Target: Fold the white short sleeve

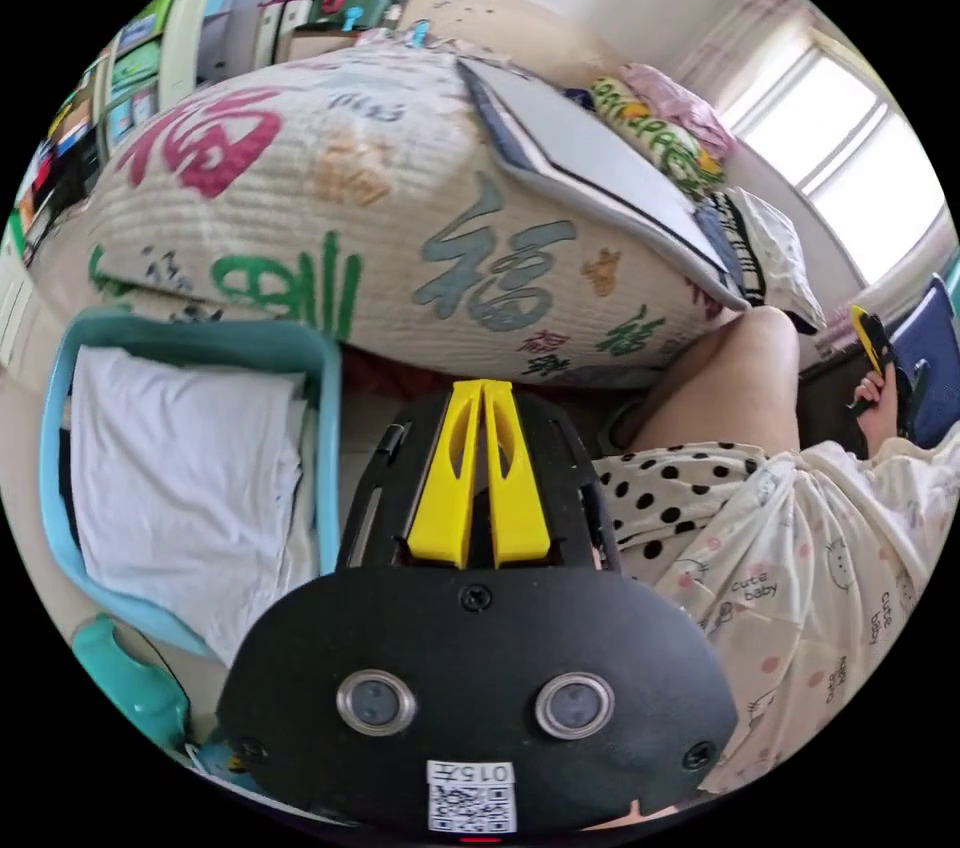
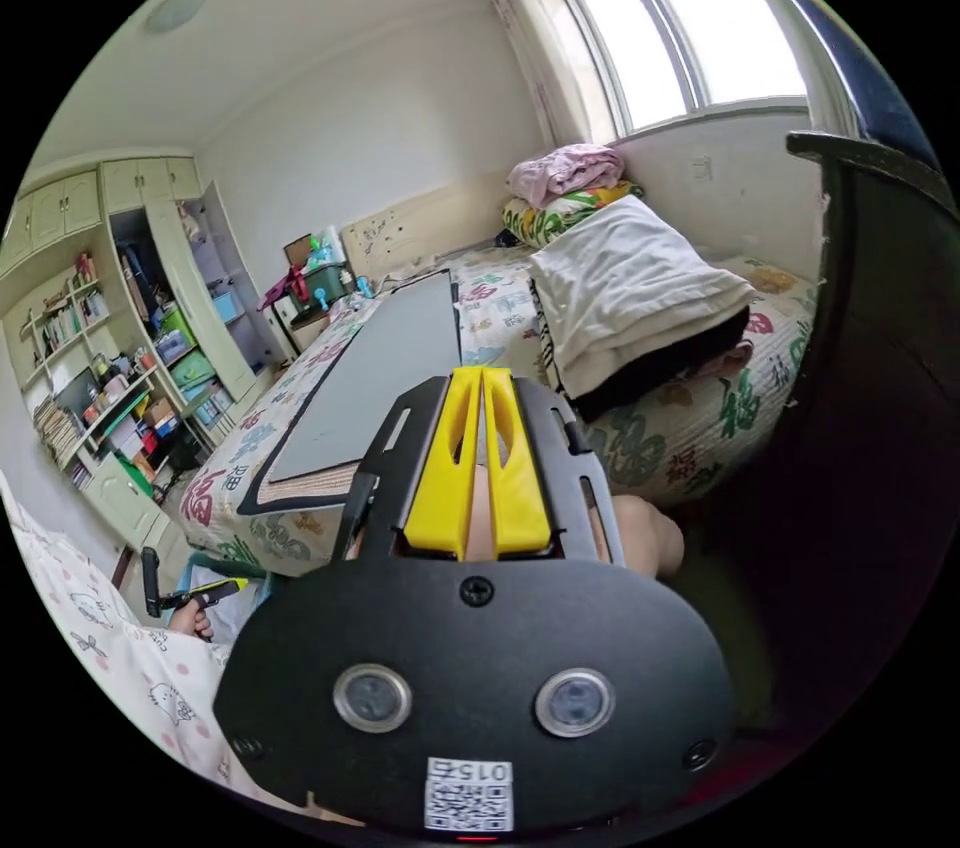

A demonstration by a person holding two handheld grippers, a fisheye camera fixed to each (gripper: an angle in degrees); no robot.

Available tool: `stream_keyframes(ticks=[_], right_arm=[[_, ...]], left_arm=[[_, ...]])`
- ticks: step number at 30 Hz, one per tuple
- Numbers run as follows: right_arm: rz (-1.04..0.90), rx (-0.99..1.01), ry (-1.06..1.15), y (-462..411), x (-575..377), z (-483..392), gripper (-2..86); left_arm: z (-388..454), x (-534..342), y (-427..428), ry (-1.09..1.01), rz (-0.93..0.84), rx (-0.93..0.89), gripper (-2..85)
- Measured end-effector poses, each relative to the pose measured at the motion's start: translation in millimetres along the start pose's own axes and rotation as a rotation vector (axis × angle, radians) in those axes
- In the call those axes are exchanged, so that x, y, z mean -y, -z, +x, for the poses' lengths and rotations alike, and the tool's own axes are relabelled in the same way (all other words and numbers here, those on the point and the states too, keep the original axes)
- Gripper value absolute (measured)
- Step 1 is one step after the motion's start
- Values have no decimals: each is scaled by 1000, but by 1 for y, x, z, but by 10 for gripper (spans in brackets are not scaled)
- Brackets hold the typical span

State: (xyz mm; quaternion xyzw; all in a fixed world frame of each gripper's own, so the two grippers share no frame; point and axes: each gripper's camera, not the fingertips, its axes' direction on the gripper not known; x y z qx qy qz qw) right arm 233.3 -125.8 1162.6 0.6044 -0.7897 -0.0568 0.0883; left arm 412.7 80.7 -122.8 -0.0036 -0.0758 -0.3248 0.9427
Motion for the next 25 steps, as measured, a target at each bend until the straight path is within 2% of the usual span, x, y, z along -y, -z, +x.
stream_keyframes(ticks=[4,11,20,25], right_arm=[[53,-62,-55,12,12,-8,-6],[74,-102,-131,13,22,-23,-6],[17,-88,-130,-10,24,-68,-5],[54,-95,-79,-7,31,-110,-5]], left_arm=[[41,61,-27,-96,-10,-45,-9],[86,124,-60,-133,-22,-45,-8],[154,226,-128,-236,-66,-105,-8],[205,273,-162,-422,-88,-100,-7]])
